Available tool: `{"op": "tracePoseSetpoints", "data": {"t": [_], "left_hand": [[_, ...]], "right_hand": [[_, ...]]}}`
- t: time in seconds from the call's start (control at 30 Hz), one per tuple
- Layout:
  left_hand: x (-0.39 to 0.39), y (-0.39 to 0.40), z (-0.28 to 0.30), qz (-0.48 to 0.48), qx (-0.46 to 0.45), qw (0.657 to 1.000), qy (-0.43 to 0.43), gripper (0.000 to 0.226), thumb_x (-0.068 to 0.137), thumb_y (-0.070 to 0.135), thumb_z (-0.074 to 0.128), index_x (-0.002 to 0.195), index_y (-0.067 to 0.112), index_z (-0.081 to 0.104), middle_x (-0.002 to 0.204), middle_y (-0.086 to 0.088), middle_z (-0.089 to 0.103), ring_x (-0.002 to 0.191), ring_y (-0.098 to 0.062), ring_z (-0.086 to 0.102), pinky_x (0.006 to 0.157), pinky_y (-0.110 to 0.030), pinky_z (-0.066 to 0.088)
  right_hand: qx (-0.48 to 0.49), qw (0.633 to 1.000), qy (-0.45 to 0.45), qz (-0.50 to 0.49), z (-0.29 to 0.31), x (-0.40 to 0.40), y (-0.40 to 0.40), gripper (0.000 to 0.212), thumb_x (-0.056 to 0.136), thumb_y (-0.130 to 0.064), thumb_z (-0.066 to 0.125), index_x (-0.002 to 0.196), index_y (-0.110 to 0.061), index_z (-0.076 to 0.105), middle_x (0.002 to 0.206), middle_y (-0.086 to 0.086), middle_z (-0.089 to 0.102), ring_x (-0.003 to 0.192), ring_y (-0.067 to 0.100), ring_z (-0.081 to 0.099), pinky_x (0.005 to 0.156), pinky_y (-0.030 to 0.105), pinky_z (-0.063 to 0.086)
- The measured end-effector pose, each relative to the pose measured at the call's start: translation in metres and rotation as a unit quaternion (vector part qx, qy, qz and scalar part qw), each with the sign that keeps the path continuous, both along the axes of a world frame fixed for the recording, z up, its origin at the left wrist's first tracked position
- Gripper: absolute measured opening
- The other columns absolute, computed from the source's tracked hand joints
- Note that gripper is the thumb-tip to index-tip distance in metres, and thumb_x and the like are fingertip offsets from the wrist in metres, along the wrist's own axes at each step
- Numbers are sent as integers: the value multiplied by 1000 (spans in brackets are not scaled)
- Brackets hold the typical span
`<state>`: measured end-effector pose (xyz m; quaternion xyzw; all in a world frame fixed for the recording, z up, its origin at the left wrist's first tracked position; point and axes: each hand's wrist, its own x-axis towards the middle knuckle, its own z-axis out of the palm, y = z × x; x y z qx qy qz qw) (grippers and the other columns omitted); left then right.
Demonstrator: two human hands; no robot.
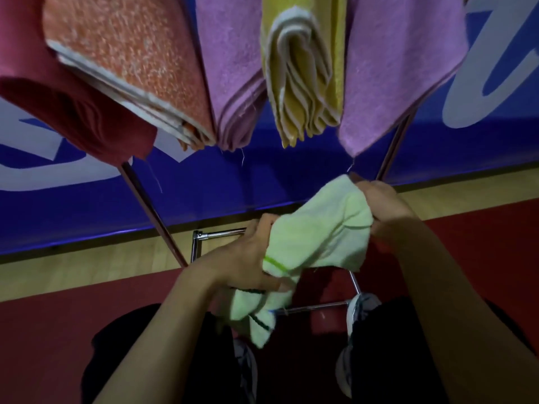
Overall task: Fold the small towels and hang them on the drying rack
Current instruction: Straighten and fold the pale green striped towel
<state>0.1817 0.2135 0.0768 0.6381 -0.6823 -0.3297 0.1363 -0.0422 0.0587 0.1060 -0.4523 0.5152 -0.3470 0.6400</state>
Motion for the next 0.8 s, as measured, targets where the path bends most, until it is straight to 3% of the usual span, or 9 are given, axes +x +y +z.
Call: {"op": "tracePoseSetpoints", "data": {"t": [0.07, 0.17, 0.23, 0.3, 0.4, 0.47, 0.6, 0.7, 0.8], "left_hand": [[2, -3, -5, -17, -9, 999, -38, 108, 66, 53, 81, 150, 47, 13, 139, 7, 34, 128, -13, 44, 105, -34, 47], [7, -10, -2, -17, -75, 997, -29, 74, 78, 41, 72, 145, 34, 42, 124, 9, 53, 117, -11, 53, 94, -28, 46], [12, -12, 3, -2, -135, 991, -17, 35, 85, 34, 62, 119, 23, 62, 106, 9, 66, 100, -17, 64, 84, -33, 51], [16, -10, 6, 15, -144, 989, 12, 35, 90, 36, 52, 118, 23, 66, 108, 12, 71, 100, -13, 67, 87, -34, 53], [15, -4, 8, 36, -115, 991, 55, 55, 108, 27, 48, 159, 37, 33, 156, 18, 45, 141, 1, 44, 117, -26, 37], [13, -1, 10, 78, -72, 990, 92, 70, 111, 34, 42, 161, 50, -5, 167, 9, 23, 151, -3, 27, 125, -34, 26], [22, 7, 18, 180, -93, 975, 95, 61, 110, 45, 35, 163, 44, 5, 159, 6, 27, 144, -4, 27, 115, -35, 28], [25, 12, 25, 282, -99, 953, 55, 47, 109, 54, 26, 130, 26, 58, 127, -1, 65, 124, -23, 59, 93, -37, 41], [23, 17, 30, 359, -89, 925, 87, 75, 105, 68, 16, 75, 16, 60, 73, -2, 67, 75, -23, 66, 71, -36, 45]], "right_hand": [[1, 1000, 14, 6, -2, -5, -5, 20, 105, -29, 54, 89, -19, 58, 80, 1, 66, 64, 14, 66, 61, 29, 53], [43, 999, -22, -4, -1, -10, -12, 17, 105, -26, 54, 93, -16, 61, 62, -4, 72, 50, 9, 69, 50, 23, 56], [64, 997, -42, -26, 2, -12, -13, 19, 101, -23, 61, 94, -7, 69, 69, 7, 75, 61, 18, 74, 50, 27, 58], [74, 994, -81, -11, 1, -12, -12, 18, 98, -15, 60, 91, -2, 71, 81, 17, 75, 77, 29, 75, 60, 34, 61], [107, 983, -127, 82, -1, -11, -7, 20, 98, -24, 60, 102, -7, 69, 92, 18, 71, 91, 32, 70, 76, 37, 62], [126, 978, -122, 114, -3, -9, -5, 32, 96, -34, 62, 112, -7, 68, 99, 18, 72, 92, 30, 71, 77, 37, 63], [95, 986, -97, 96, -6, -6, 0, 40, 98, -32, 61, 128, -5, 68, 121, 19, 72, 106, 31, 71, 94, 42, 58], [-30, 992, 50, 116, -12, -5, 9, 26, 97, -26, 65, 114, -10, 76, 109, 11, 78, 105, 26, 73, 90, 32, 57], [-50, 948, 230, 213, -5, 3, 27, 48, 98, -49, 61, 117, -7, 74, 105, 8, 78, 103, 31, 72, 83, 29, 56]]}}
